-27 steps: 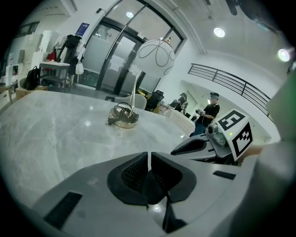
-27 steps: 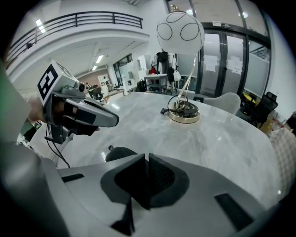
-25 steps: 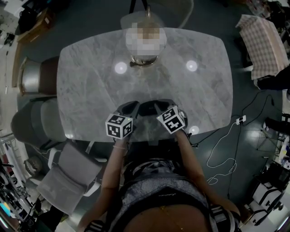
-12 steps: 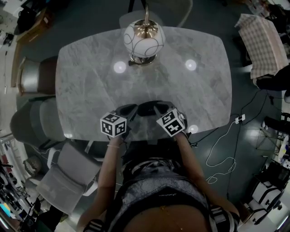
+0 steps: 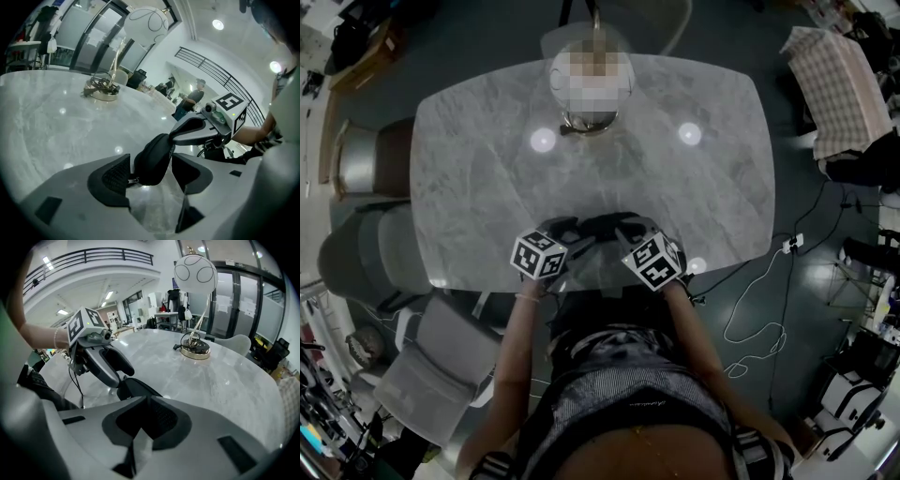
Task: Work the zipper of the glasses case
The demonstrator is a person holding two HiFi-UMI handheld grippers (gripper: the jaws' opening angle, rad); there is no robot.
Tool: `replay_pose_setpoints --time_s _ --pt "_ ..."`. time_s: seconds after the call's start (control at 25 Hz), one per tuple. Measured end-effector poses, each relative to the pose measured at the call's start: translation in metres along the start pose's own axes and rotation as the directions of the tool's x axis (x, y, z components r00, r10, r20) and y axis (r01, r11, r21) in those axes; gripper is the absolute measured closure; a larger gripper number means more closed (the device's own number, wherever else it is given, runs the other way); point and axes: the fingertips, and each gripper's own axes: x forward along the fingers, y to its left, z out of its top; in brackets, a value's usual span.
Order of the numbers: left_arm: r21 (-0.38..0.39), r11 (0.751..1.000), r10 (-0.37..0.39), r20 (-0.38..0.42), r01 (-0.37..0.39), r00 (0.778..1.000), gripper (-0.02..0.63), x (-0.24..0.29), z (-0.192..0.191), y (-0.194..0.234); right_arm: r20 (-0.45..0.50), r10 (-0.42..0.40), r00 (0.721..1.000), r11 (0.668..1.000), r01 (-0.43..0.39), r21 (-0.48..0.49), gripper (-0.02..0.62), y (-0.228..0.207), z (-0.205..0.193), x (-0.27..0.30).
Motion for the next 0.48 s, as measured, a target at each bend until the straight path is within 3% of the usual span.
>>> replay_pose_setpoints --time_s 0.16,0.48 --pt "0.049 0.997 -0.053 -0.089 0.058 0.995 0.336 0.011 -0.011 -0.007 -0.015 0.007 1.000 1.000 -0.008 -0.024 0.522 0.005 -0.003 -0.003" --pt "0.235 0.970 -0.013 -0.178 0.055 0.984 0.337 0.021 -0.017 -0.010 -0.054 0.043 0.998 0.997 -0.047 -0.062 0.522 0.015 -0.012 -0.007"
